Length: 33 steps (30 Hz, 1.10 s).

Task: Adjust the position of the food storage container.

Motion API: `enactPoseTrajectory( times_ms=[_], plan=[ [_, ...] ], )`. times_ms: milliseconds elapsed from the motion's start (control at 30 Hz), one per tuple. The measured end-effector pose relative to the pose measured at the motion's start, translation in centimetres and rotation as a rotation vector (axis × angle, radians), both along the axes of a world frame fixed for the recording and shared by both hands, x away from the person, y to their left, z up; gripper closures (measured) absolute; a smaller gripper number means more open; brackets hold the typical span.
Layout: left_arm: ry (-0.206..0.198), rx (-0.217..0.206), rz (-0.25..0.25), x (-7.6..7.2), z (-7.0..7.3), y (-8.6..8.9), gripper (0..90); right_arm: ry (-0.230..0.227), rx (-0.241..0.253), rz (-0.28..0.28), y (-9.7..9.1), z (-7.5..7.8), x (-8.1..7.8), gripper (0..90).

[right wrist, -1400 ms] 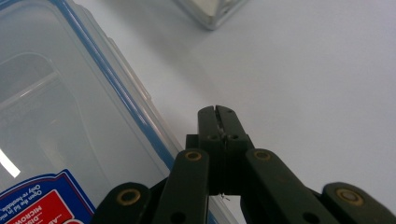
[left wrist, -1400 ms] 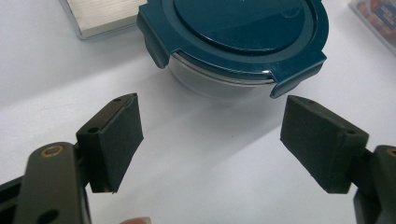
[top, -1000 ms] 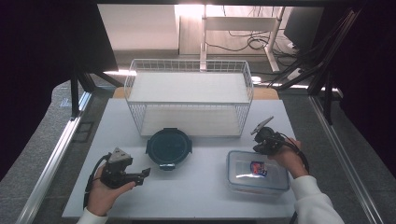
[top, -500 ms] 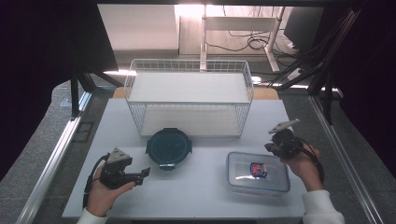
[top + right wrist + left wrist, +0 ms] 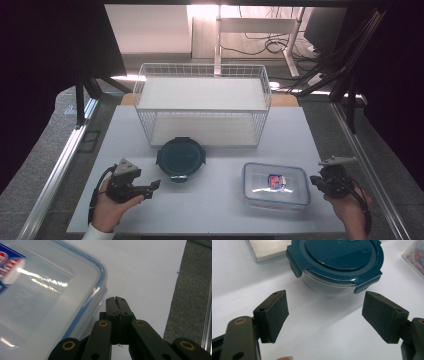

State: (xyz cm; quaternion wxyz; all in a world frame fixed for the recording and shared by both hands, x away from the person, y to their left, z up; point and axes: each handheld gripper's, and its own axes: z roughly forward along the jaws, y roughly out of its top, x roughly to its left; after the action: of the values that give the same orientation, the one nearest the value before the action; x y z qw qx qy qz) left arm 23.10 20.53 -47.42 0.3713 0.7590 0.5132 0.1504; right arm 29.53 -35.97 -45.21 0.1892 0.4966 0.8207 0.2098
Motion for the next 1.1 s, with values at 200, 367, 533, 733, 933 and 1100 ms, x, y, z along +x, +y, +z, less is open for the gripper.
enactPoseTrajectory(
  times_ms=[200, 367, 533, 733, 933, 1100],
  plan=[
    [-0.005, -0.004, 0.004, 0.0, 0.1, 0.2, 20.8, 0.032, -0.010, 0.003, 0.1, -1.3, 1.1, 88.8],
    [-0.008, -0.004, 0.005, 0.0, 0.0, 0.3, 20.8, 0.037, -0.005, 0.033, 0.4, -1.8, 1.3, 88.8],
    [-0.012, -0.004, 0.014, 0.0, 0.2, 0.5, 20.8, 0.029, -0.008, 0.078, 0.5, -2.2, 1.7, 88.9],
    [-0.007, 0.005, 0.012, 0.0, 0.0, 0.5, 20.8, 0.024, 0.004, 0.135, 1.8, -2.3, 1.9, 88.9],
    [-0.008, 0.000, 0.018, 0.0, 0.0, 0.8, 20.7, 0.014, 0.006, 0.184, 3.4, -2.1, 1.6, 88.8],
    [-0.008, -0.004, 0.018, 0.0, 0.1, 0.9, 20.7, 0.014, 0.002, 0.245, 5.6, -2.3, 1.1, 88.8]
  ],
)
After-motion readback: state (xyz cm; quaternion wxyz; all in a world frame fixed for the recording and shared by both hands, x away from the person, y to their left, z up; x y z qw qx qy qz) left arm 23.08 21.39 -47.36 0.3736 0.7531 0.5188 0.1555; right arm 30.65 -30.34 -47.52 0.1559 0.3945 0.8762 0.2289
